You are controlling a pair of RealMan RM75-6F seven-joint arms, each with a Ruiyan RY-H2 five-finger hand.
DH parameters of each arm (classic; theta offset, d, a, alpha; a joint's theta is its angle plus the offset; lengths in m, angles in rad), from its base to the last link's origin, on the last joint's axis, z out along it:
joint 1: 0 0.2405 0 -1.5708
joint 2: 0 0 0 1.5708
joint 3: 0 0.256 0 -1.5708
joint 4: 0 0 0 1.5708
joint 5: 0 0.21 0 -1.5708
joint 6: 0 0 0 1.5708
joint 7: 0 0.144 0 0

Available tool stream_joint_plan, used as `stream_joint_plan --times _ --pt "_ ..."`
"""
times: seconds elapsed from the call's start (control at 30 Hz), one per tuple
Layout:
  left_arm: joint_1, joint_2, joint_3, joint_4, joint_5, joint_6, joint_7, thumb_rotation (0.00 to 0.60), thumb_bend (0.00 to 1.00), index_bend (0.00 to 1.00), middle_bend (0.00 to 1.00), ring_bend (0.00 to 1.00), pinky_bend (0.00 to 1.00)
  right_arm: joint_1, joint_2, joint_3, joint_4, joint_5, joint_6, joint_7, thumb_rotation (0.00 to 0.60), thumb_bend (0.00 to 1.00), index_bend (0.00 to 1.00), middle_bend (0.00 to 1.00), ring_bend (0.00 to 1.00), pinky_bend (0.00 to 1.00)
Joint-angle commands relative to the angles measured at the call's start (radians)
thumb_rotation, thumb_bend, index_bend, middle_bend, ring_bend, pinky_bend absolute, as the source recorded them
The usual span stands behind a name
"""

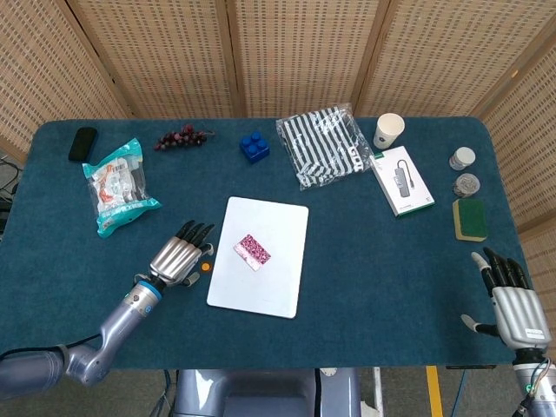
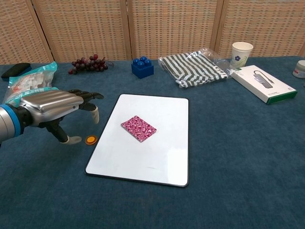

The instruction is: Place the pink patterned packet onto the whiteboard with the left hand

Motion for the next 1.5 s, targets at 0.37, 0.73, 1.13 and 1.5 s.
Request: stream_joint_plan --times 0.37,0.73,1.13,1.5 --pt "0.036 -0.061 -0.006 0.104 0.038 0.003 -0.083 0.6 0.32 0.37 0.0 0.0 0.0 0.001 0.002 -0.001 -0.001 0.0 -0.002 0.003 0.6 0.0 0.0 0.0 0.0 0.0" --pt "0.03 -0.099 -0.022 0.162 0.041 -0.044 -0.098 0.6 0.32 0.37 0.0 0.0 0.0 0.002 0.003 -0.001 -0.002 0.0 -0.004 0.006 0.6 0.0 0.0 0.0 0.0 0.0" --pt "0.04 -0.149 -0.022 0.225 0.075 -0.044 -0.131 0.6 0.33 0.5 0.0 0.0 0.0 0.002 0.005 -0.002 -0.001 -0.001 -0.005 0.012 0.6 0.0 0.0 0.0 0.0 0.0" --pt "0.049 -0.128 -0.039 0.219 0.099 -0.022 -0.154 0.6 0.33 0.61 0.0 0.0 0.0 0.002 0.005 -0.003 -0.001 -0.001 -0.005 0.013 0.6 0.0 0.0 0.0 0.0 0.0"
